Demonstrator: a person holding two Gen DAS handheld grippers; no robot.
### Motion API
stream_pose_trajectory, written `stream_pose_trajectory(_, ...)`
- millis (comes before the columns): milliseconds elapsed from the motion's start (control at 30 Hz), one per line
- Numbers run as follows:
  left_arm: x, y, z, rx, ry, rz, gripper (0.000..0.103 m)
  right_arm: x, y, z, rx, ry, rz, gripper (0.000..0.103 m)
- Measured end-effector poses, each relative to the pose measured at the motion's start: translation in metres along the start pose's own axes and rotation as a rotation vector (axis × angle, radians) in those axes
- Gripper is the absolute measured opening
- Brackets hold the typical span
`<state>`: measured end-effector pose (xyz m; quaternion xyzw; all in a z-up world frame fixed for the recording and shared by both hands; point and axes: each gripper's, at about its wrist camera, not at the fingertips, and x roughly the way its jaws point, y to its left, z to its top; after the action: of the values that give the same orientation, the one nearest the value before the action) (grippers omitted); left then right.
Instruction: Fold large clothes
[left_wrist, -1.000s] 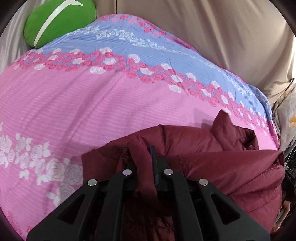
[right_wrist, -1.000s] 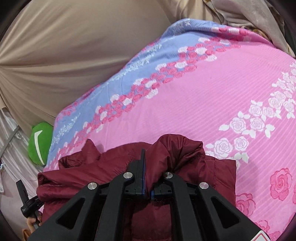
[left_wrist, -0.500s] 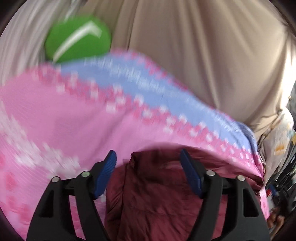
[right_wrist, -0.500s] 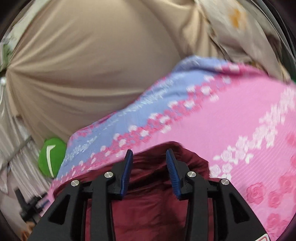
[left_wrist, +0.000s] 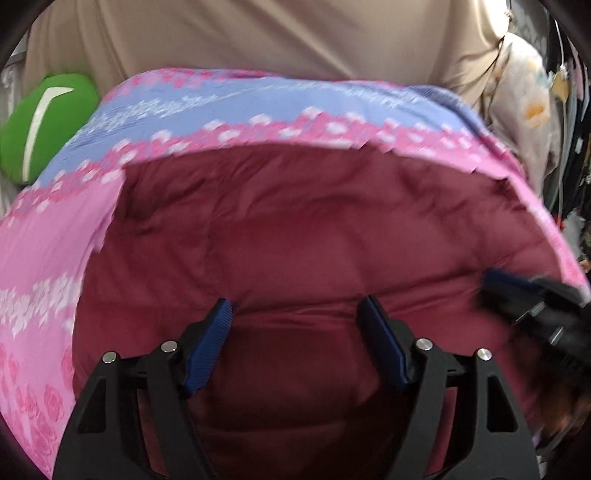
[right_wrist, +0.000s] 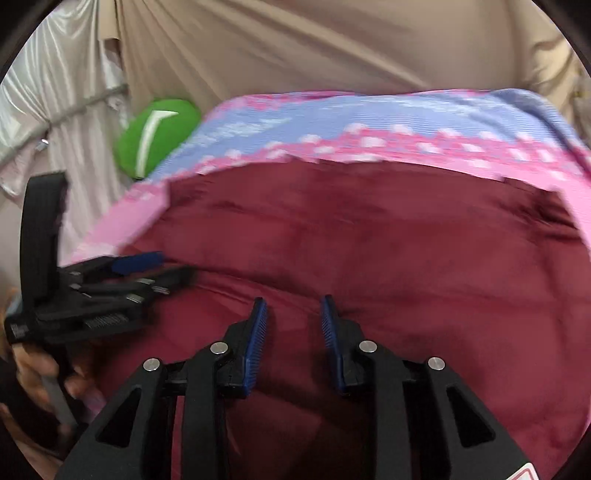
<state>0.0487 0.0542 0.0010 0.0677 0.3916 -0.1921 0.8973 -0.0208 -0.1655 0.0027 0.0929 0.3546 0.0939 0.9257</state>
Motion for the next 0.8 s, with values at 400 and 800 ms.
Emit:
stream_pose_trajectory(400,-0.035,0.051,-0.027,-0.122,0.019,0.066,0.067,-0.075,-0.123,-0.03,0.316,-0.031,-0.224,0.016)
stream_pose_trajectory(800,0.028,0.141,0.084,-0.354,-0.011,0.067,0.088,0.003,-0.179,0.093,0.314,-0.007,-0.29,0.06)
